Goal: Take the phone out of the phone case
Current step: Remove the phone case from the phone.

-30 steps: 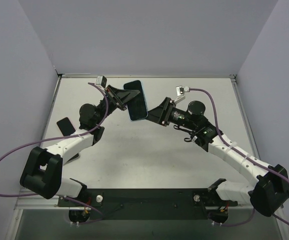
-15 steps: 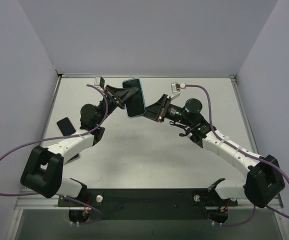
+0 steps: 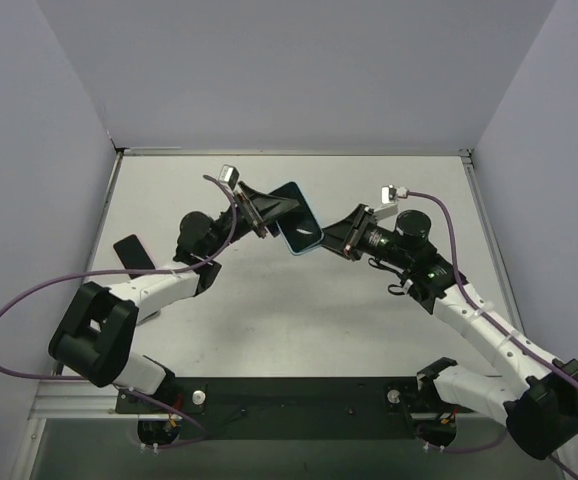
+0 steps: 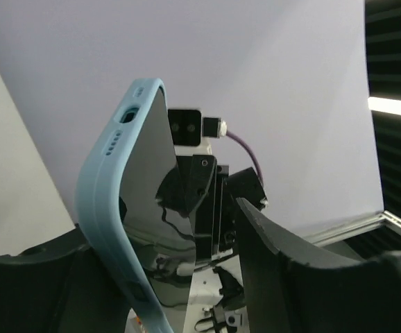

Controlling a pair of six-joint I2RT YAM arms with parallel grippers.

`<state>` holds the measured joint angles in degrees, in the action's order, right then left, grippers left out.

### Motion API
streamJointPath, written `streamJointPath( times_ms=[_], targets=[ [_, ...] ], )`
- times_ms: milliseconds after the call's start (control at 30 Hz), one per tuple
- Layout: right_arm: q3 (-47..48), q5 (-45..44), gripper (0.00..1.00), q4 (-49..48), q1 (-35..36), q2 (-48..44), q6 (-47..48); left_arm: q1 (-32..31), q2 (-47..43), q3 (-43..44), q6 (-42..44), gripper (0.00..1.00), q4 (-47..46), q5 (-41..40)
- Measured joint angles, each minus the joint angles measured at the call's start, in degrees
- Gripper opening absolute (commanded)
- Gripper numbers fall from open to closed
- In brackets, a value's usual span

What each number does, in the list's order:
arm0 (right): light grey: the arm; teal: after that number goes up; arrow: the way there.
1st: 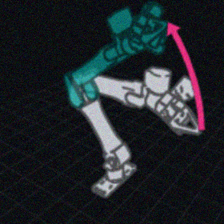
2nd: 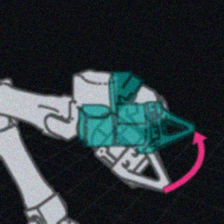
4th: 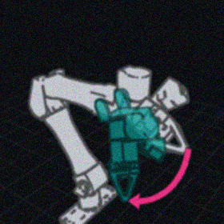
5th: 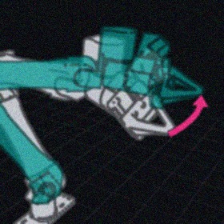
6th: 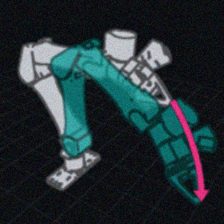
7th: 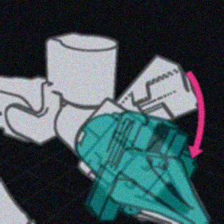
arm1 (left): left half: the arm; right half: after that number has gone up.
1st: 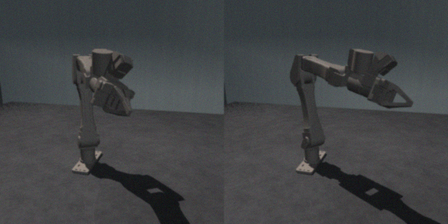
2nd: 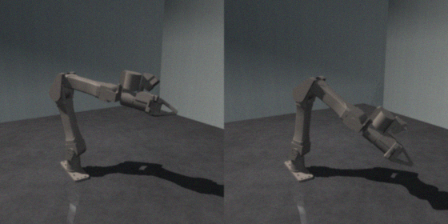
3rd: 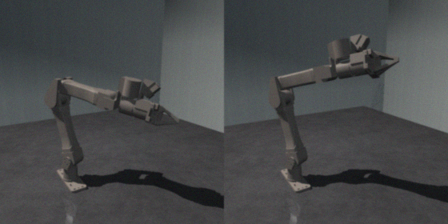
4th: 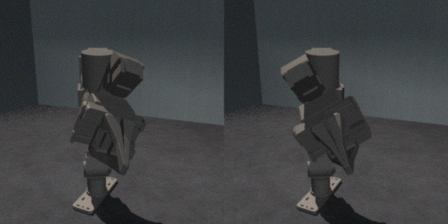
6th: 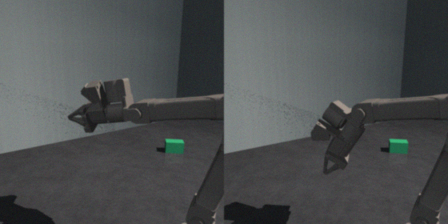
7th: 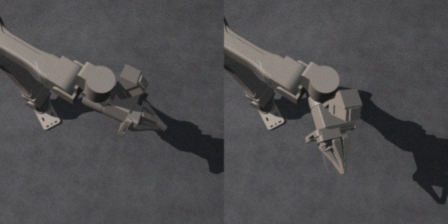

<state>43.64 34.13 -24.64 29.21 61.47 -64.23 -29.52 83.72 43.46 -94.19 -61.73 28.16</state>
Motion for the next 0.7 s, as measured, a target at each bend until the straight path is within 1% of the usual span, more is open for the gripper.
streamJointPath(
  times_ms=[33, 67, 133, 267, 400, 567, 700],
  targets=[
    [-0.7, -0.7, 0.0, 2.0, -0.8, -1.1, 0.5, -0.6, 0.2, -0.3, 0.9, 0.79, 0.3, 1.3],
    [-1.3, -1.1, 0.0, 3.2, -1.4, -1.9, 0.9, -0.9, 0.4, -0.6, 1.4, 0.84, 0.5, 2.3],
    [-2.8, -2.8, 0.0, 6.4, -2.7, -4.0, 1.7, -1.5, 1.3, -1.6, 2.0, 0.9, 0.0, 4.9],
    [-5.0, -7.0, 0.0, 12.5, -4.1, -7.0, 3.4, -2.6, 5.5, -3.9, 1.4, 0.91, -2.6, 8.7],
    [-5.0, -13.5, 0.0, 20.5, -5.2, -9.2, 6.8, -2.8, 9.2, -6.1, 0.1, 0.92, -5.4, 10.9],
    [-4.8, -21.3, 0.0, 30.5, -6.3, -10.9, 12.1, -2.8, 9.5, -7.5, -0.3, 0.93, -8.5, 12.1],
    [-3.1, -26.4, 0.0, 37.3, -4.8, -10.6, 17.4, -2.7, 10.1, -8.7, -1.7, 0.94, -10.7, 12.0]
  ],
)
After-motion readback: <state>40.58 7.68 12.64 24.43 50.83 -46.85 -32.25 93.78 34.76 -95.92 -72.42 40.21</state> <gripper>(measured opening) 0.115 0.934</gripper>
